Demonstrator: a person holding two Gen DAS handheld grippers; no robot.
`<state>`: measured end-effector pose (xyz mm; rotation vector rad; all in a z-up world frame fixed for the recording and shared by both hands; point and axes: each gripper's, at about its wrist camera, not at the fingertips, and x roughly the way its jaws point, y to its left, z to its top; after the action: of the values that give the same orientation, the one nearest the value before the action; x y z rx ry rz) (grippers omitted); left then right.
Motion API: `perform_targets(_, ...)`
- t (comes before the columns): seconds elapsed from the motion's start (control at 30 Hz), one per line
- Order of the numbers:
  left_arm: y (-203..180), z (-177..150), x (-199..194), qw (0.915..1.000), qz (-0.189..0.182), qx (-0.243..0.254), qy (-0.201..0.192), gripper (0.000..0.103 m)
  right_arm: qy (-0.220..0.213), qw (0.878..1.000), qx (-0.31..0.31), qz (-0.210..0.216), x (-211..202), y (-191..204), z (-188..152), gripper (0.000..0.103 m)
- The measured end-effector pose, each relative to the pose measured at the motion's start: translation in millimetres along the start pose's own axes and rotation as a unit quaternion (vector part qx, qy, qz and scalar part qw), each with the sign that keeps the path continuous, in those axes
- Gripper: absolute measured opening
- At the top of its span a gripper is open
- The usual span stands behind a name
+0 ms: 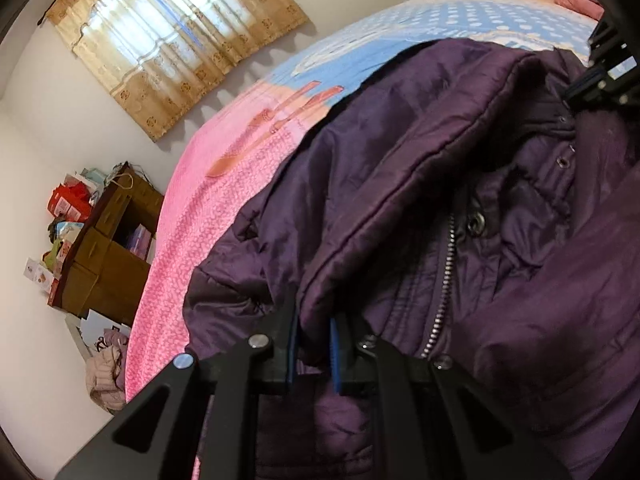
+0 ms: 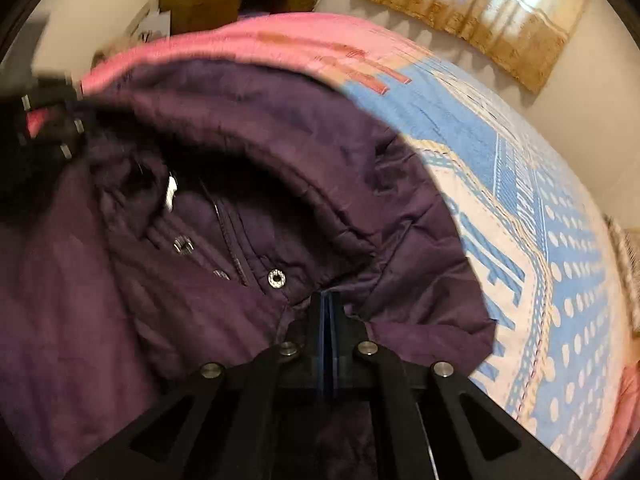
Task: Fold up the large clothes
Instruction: 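Lift the held collar with both tools and fold it toward the hem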
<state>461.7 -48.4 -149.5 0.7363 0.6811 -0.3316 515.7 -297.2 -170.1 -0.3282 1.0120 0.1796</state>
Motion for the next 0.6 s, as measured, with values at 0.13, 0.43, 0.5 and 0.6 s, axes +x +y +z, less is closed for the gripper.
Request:
perform_targets(0.13,0.1,-2.0,-3.5,1.0,-0.002,0.001,-0.007,0.013,-0.084,0.992,0.083,0.041,-51.5,-28.2,30.2,0.005)
perform_targets(0.43,4.4,-3.8,-3.2,0.9998,-0.01,-0.005,-0.017,0.013,-0.093,0.98,0.168,0.05,10.5,-2.6,94.5,0.069)
perform_targets(0.5,6.7,-3.9,-4.1,0.9997,-0.013,-0.008,-0.02,0.014,-0.056,0.985,0.156,0.041,32.6,10.2,86.5,0.044)
perform_targets(0.6,16.4,-1.9,-17.6,0.9986,-0.027,-0.025,-0.038,0.022,-0.034,0.988,0.142,0.041,47.5,19.7,70.3,0.044)
